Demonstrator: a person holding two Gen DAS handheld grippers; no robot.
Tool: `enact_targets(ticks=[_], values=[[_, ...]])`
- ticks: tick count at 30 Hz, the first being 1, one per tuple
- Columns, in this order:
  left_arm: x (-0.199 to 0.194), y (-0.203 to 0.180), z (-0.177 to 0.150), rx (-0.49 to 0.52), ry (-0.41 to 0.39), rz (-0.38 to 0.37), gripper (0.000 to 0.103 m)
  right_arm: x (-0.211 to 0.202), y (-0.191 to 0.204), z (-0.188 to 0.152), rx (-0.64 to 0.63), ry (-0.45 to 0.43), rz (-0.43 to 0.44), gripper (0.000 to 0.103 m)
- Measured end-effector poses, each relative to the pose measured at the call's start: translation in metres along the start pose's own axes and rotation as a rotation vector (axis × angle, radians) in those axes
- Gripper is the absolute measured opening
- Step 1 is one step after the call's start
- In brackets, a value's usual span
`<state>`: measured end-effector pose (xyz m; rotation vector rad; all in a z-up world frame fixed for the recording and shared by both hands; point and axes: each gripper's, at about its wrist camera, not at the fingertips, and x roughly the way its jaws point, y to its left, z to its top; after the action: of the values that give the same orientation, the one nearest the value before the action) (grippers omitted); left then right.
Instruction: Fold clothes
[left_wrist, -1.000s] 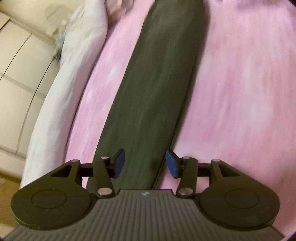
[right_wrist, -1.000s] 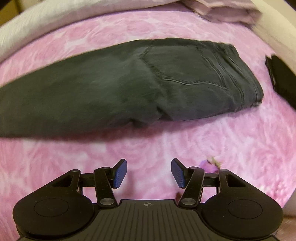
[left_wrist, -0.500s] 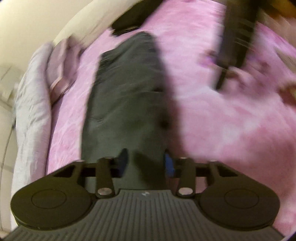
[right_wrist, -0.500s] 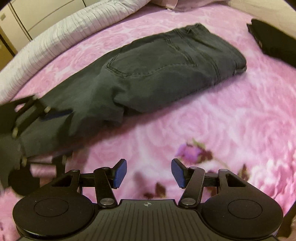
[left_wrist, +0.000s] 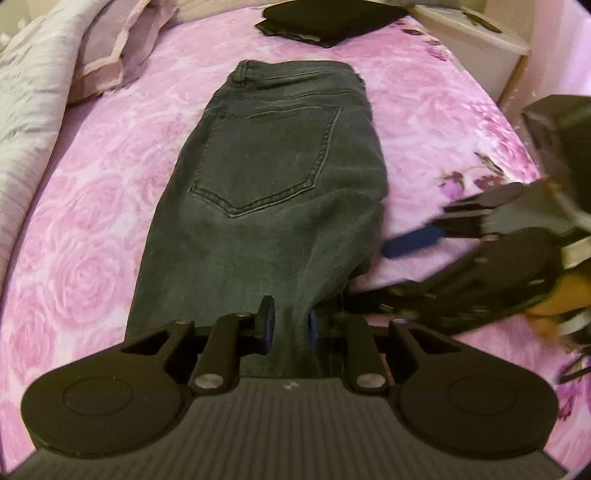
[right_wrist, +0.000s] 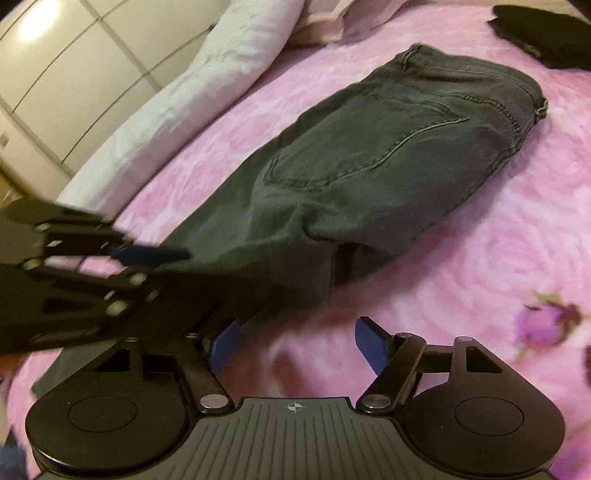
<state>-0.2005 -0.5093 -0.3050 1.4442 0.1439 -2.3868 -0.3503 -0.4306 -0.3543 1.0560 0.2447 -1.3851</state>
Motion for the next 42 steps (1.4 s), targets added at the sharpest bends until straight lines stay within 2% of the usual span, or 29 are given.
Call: enact_targets(ticks=[3,5,7,9,11,12,13,14,18,21,25,27,28,29,31,33,34,35,36,37,38,42], values=[[-0.003,-0.002,-0.002,0.025,-0.024,-0.003,0.014,0.012,0.005,-0.002,0.009,-0.103,-0.023,0.073],[-0.004,-0.002,-0.004,0.044,-0.032,0.013,0.013,0.02,0.006,-0.002,0.01,-0.137,-0.029,0.073],[-0.006,-0.003,-0.006,0.071,-0.041,0.031,0.017,0.021,0.004,-0.003,0.0,-0.153,-0.032,0.072],[-0.006,-0.007,-0.007,0.109,-0.042,0.041,0.024,0.012,-0.001,-0.004,0.002,-0.162,-0.04,0.058],[-0.005,-0.014,-0.009,0.155,-0.039,0.035,0.026,-0.008,-0.007,-0.006,0.026,-0.158,-0.048,0.034],[-0.004,-0.019,-0.009,0.182,-0.036,0.032,0.026,-0.018,-0.008,-0.008,0.026,-0.152,-0.045,0.028],[-0.002,-0.025,-0.011,0.211,-0.031,0.038,0.027,-0.027,-0.01,-0.01,0.026,-0.146,-0.043,0.012],[0.0,-0.031,-0.012,0.24,-0.026,0.042,0.027,-0.035,-0.008,-0.013,0.022,-0.142,-0.043,0.008],[0.009,-0.05,-0.021,0.325,-0.011,0.045,0.026,-0.052,-0.008,-0.018,0.071,-0.117,-0.044,0.006],[0.014,-0.052,-0.024,0.31,-0.002,0.035,0.026,-0.064,-0.009,-0.02,0.1,-0.114,-0.048,0.0],[0.012,-0.045,-0.026,0.25,-0.009,0.01,0.026,-0.075,-0.008,-0.028,0.094,-0.094,-0.045,0.0],[0.008,-0.04,-0.027,0.221,-0.02,0.002,0.026,-0.071,-0.006,-0.033,0.084,-0.068,-0.031,0.004],[0.005,-0.037,-0.027,0.208,-0.023,0.002,0.026,-0.066,-0.005,-0.034,0.075,-0.064,-0.031,0.015],[0.003,-0.035,-0.028,0.195,-0.027,0.003,0.026,-0.06,-0.003,-0.034,0.067,-0.061,-0.033,0.033],[-0.002,-0.03,-0.029,0.176,-0.033,0.0,0.026,-0.047,-0.003,-0.032,0.067,-0.059,-0.036,0.056],[-0.006,-0.027,-0.031,0.17,-0.036,-0.003,0.026,-0.034,-0.009,-0.028,0.107,-0.063,-0.024,0.057],[-0.007,-0.027,-0.032,0.176,-0.036,-0.003,0.026,-0.028,-0.012,-0.026,0.127,-0.066,-0.017,0.056],[-0.008,-0.029,-0.034,0.19,-0.035,0.003,0.026,-0.029,-0.014,-0.022,0.136,-0.063,-0.004,0.052],[-0.009,-0.031,-0.036,0.204,-0.034,0.009,0.028,-0.03,-0.016,-0.017,0.141,-0.059,0.01,0.04],[-0.01,-0.036,-0.039,0.221,-0.039,0.019,0.03,-0.032,-0.017,-0.013,0.147,-0.056,0.023,0.014],[-0.012,-0.041,-0.041,0.237,-0.043,0.028,0.037,-0.034,-0.019,-0.008,0.152,-0.052,0.037,0.011],[-0.012,-0.064,-0.049,0.286,-0.057,0.05,0.047,-0.059,-0.018,0.005,0.133,-0.02,0.075,0.007]])
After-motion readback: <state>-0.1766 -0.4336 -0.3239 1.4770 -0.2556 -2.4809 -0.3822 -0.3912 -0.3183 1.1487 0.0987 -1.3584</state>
